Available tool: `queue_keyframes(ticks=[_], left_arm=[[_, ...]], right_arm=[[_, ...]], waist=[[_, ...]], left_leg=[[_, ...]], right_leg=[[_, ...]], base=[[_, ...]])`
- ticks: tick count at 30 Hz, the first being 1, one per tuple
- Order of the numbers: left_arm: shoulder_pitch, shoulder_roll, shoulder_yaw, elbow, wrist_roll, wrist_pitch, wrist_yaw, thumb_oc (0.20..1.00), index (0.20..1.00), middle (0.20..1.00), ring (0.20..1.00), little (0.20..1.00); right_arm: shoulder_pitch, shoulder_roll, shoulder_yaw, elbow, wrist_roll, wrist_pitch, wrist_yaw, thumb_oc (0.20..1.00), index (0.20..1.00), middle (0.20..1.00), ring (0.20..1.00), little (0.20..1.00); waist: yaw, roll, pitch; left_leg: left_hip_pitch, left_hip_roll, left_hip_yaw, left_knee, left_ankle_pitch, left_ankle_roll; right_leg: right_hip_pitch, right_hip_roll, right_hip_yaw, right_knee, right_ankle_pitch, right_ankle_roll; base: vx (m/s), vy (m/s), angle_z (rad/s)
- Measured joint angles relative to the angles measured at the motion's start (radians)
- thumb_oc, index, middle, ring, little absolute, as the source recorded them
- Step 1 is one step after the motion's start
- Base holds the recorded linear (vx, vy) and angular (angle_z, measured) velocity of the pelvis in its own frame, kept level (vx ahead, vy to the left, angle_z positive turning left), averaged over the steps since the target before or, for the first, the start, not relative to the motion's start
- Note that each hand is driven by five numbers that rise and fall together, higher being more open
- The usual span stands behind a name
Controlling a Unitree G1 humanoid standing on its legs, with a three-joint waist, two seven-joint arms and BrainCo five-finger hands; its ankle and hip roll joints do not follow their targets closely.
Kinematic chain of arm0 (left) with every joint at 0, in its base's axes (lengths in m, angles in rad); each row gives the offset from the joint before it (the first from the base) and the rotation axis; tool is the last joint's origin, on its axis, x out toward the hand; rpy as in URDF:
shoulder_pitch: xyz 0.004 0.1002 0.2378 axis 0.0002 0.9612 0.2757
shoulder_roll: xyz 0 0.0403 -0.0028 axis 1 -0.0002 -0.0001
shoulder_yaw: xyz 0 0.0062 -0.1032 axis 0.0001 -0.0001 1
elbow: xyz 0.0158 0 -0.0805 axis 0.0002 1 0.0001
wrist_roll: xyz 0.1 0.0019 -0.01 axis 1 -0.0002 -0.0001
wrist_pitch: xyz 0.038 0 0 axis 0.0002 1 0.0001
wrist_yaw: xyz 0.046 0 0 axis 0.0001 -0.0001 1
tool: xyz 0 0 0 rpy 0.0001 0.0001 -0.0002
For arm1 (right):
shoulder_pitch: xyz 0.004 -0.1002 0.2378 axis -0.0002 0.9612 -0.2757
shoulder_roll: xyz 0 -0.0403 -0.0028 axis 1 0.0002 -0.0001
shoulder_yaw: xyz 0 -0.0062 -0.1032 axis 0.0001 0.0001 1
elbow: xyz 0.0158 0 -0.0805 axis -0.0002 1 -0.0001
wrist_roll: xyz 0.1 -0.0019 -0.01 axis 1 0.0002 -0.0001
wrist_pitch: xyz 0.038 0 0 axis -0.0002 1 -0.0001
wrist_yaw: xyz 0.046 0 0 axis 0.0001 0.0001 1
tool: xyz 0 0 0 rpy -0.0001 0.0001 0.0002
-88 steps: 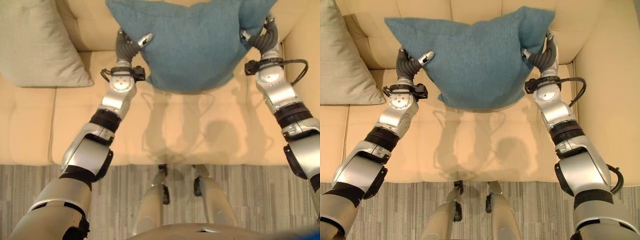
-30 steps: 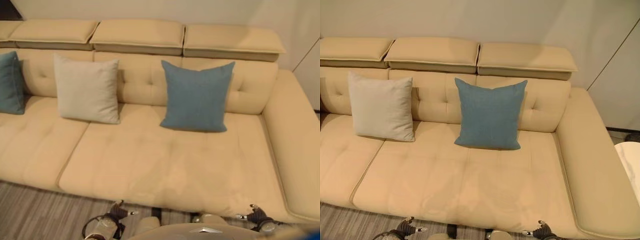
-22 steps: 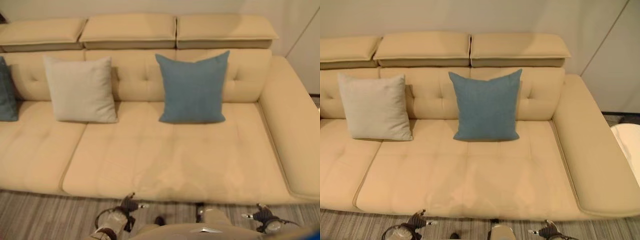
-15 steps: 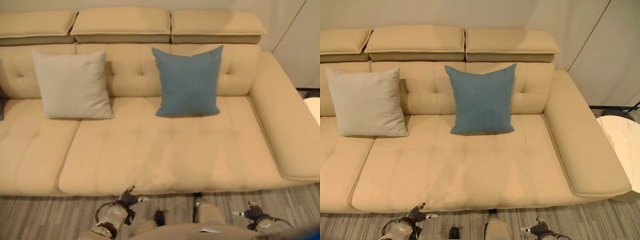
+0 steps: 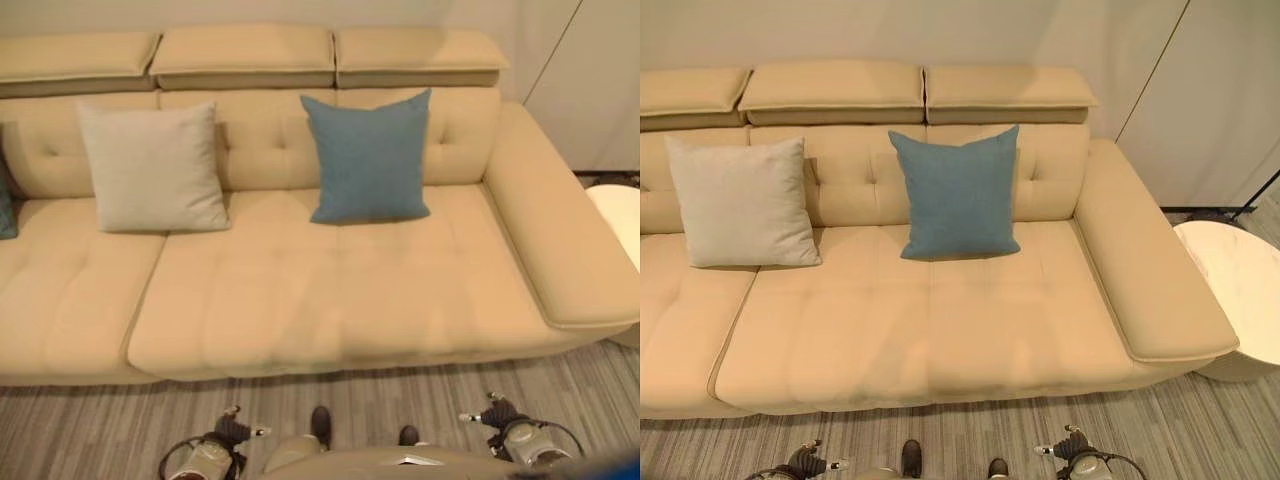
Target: Pick up all the scattered cushions and arrange them neatly on the sofa.
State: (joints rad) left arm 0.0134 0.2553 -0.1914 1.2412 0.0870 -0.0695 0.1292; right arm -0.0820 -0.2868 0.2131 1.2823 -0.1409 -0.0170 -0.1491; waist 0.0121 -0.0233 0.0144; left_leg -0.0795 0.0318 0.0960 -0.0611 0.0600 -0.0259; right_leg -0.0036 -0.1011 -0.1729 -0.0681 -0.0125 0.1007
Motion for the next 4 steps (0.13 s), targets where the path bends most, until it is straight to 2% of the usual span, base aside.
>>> queue_keyframes(ticks=[1, 4], left_arm=[[0.004, -0.007, 0.000, 0.000, 0.000, 0.000, 0.000, 1.000, 1.000, 1.000, 1.000, 1.000], [0.004, -0.015, -0.003, -0.001, 0.000, 0.000, -0.002, 1.000, 1.000, 1.000, 1.000, 1.000]], right_arm=[[0.006, -0.002, 0.000, 0.002, 0.000, 0.001, -0.001, 1.000, 1.000, 1.000, 1.000, 1.000], [0.020, -0.008, 0.000, 0.002, 0.000, 0.001, -0.002, 1.000, 1.000, 1.000, 1.000, 1.000]], waist=[[0.000, 0.001, -0.005], [-0.004, 0.009, -0.009]], left_leg=[[0.004, 0.012, -0.003, -0.008, 0.010, -0.008], [0.006, 0.032, -0.009, -0.009, 0.017, -0.019]], right_leg=[[0.012, 0.015, -0.004, -0.023, 0.012, -0.013], [0.017, 0.040, -0.008, -0.029, 0.015, -0.026]], base=[[0.02, -0.043, -0.02], [0.01, -0.006, 0.01]])
